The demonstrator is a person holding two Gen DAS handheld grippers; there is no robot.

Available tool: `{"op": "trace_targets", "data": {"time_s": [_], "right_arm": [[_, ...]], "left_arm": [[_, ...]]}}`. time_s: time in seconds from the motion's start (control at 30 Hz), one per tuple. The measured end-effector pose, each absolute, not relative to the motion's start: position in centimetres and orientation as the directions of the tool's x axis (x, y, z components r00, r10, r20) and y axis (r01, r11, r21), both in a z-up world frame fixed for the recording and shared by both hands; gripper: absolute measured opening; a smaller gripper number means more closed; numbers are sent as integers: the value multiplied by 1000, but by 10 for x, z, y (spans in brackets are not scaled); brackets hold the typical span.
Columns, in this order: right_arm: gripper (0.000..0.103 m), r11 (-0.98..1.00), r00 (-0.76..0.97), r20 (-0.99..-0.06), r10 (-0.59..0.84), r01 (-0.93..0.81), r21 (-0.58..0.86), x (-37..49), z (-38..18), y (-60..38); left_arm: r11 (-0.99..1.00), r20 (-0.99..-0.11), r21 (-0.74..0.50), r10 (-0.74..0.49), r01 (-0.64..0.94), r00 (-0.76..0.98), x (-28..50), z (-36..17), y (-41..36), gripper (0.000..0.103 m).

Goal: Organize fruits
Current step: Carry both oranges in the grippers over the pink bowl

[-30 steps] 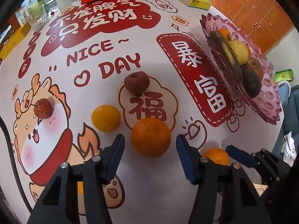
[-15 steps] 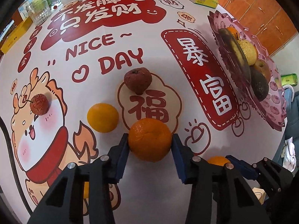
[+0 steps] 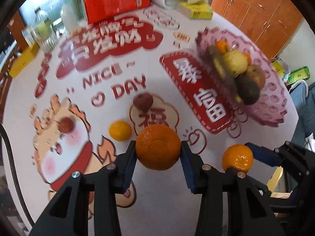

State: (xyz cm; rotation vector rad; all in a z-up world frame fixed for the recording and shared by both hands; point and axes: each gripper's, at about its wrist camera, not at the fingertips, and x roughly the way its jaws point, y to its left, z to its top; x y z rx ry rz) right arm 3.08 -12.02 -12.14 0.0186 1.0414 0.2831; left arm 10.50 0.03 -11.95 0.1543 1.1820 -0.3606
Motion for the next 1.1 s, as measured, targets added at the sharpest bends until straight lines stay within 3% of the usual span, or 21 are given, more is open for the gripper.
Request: {"op": "trace_targets", "data": {"time_s": [0.33, 0.63, 0.87, 1.1], "right_arm": [[39, 958, 580, -780, 235, -274, 85, 31, -53, -139], [39, 975, 672, -715, 190, -214, 58, 40, -7, -197], [39, 986, 718, -680, 147, -158, 46, 58, 11, -251], [39, 994, 703, -704, 103, -101, 46, 85, -9, -301]], "left_arm": [[904, -850, -67, -273, 421, 451, 99, -43, -29, 42], [886, -790, -69, -329, 459, 517, 109, 6, -81, 42], [882, -789, -62, -331, 468, 518, 130, 10, -126, 42], [877, -812, -41, -309, 479, 495, 159, -11, -173, 42]]}}
